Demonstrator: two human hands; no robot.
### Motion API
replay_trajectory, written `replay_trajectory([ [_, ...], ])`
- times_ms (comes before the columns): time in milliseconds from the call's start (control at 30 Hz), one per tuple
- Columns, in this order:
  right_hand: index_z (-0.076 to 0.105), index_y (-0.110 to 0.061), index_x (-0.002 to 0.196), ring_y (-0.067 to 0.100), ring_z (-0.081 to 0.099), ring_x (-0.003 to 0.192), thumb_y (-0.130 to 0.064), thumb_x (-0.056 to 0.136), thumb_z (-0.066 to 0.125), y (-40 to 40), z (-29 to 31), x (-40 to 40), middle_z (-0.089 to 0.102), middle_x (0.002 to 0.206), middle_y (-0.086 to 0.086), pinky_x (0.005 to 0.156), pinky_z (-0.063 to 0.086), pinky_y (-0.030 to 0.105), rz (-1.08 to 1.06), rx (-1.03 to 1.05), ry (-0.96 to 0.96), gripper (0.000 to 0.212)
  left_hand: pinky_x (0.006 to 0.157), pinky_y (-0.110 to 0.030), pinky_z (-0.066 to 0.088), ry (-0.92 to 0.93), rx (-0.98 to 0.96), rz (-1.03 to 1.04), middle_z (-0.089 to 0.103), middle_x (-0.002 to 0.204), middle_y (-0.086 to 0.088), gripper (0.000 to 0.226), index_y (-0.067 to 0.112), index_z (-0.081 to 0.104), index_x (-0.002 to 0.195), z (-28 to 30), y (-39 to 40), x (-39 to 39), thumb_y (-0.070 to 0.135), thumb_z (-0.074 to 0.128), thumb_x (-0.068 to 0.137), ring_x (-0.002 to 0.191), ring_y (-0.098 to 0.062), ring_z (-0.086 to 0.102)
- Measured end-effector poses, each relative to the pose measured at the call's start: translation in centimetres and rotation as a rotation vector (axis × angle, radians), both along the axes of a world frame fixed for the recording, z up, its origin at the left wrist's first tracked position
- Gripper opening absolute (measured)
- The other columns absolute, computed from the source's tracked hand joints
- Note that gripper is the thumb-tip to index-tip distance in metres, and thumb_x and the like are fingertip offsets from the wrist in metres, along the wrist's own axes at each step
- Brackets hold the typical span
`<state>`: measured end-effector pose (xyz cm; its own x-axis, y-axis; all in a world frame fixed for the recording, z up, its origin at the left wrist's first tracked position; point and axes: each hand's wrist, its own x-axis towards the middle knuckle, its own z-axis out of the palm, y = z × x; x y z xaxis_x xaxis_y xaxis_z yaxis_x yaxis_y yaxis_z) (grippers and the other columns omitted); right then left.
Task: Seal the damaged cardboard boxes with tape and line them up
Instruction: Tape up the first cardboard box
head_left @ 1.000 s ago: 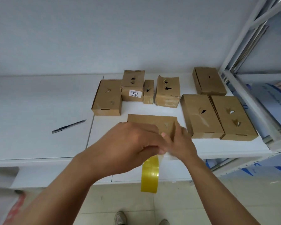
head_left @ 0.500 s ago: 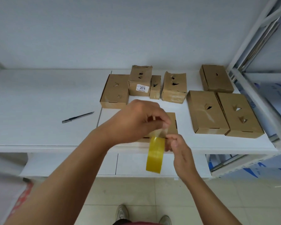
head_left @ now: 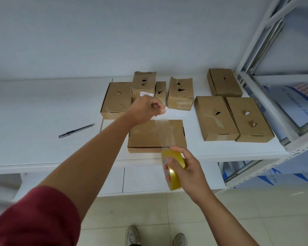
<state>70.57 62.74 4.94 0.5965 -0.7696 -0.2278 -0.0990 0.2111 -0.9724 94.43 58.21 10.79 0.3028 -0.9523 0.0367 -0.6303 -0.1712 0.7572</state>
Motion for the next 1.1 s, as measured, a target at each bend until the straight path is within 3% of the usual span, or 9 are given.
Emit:
replay_trajectory([
  [67,0.063,-0.042,0.11,0.017,0.071,0.065,-0.026,0.091,0.068,-0.4,0.4,0.6,0.074,0.087,-0.004,0.058,0.055,0.026,-0.012,0.046,0.033,0.025,0.056,-0.003,0.042,0.023,-0.002,0.023,0.066,0.065,0.026,0.008,0.02,0.072,0.08,-1.5,-1.1,0.4,0.021,0.073,0.087,0.064,0.008,0.062],
  [167,0.056,-0.04,0.118,0.028,0.073,0.067,-0.029,0.088,0.071,-0.9,0.3,1.3,0.075,0.094,0.0,0.067,0.059,0.038,0.012,0.153,0.063,0.036,0.06,-0.005,0.042,-0.04,0.031,-0.023,0.067,0.072,0.019,0.011,0.012,0.071,0.087,-2.9,-2.5,0.6,0.023,0.072,0.089,0.074,0.001,0.064],
  [300,0.048,-0.035,0.129,0.034,0.074,0.074,-0.022,0.089,0.069,-1.4,0.6,2.0,0.077,0.096,0.003,0.082,0.059,0.051,0.056,0.238,0.061,0.046,0.069,-0.013,0.038,-0.076,0.052,-0.085,0.062,0.082,0.019,0.013,0.011,0.07,0.092,-4.1,-3.6,1.0,0.024,0.071,0.089,0.08,0.004,0.057],
  [467,0.045,-0.018,0.139,0.032,0.072,0.071,-0.012,0.091,0.066,-2.0,1.6,3.1,0.075,0.098,0.014,0.065,0.057,0.036,0.069,0.411,-0.007,0.052,0.069,-0.024,0.041,-0.106,0.092,-0.116,0.054,0.073,0.017,0.017,0.024,0.062,0.076,-5.3,-4.2,1.9,0.019,0.071,0.09,0.068,0.001,0.051],
  [567,0.044,-0.014,0.14,0.033,0.072,0.074,-0.012,0.091,0.067,-2.2,2.0,3.9,0.075,0.099,0.017,0.067,0.058,0.038,0.079,0.437,-0.024,0.054,0.077,-0.027,0.046,-0.134,0.11,-0.13,0.053,0.072,0.018,0.016,0.025,0.062,0.077,-5.8,-4.4,2.9,0.019,0.07,0.09,0.071,0.001,0.052],
  [700,0.05,-0.016,0.13,0.036,0.073,0.079,-0.013,0.09,0.069,-2.5,2.0,5.0,0.075,0.098,0.018,0.065,0.058,0.036,0.068,0.476,-0.036,0.044,0.065,-0.014,0.036,-0.169,0.116,-0.1,0.054,0.069,0.023,0.009,0.013,0.069,0.085,-6.6,-4.6,4.3,0.021,0.072,0.089,0.066,0.012,0.053],
  [800,0.058,-0.015,0.118,0.038,0.073,0.085,-0.015,0.09,0.07,-2.4,1.5,5.8,0.075,0.097,0.017,0.07,0.058,0.037,0.047,0.496,-0.025,0.031,0.065,-0.016,0.037,-0.182,0.142,-0.117,0.058,0.074,0.021,0.009,0.02,0.066,0.082,-7.4,-4.8,4.3,0.022,0.07,0.09,0.07,0.007,0.055],
  [967,0.057,-0.014,0.117,0.041,0.073,0.085,-0.015,0.089,0.071,-2.2,0.6,6.1,0.075,0.098,0.016,0.068,0.058,0.037,0.007,0.521,-0.031,0.031,0.066,-0.015,0.035,-0.164,0.15,-0.099,0.06,0.079,0.019,0.009,0.016,0.069,0.088,-8.5,-5.1,4.0,0.024,0.068,0.091,0.074,0.003,0.054],
  [1100,0.052,-0.016,0.129,0.041,0.073,0.083,-0.015,0.088,0.072,-2.6,0.5,5.8,0.075,0.099,0.017,0.064,0.058,0.035,-0.011,0.519,-0.048,0.045,0.067,-0.018,0.037,-0.137,0.153,-0.087,0.061,0.08,0.018,0.01,0.017,0.07,0.088,-8.6,-5.2,4.0,0.028,0.07,0.089,0.076,0.001,0.056],
])
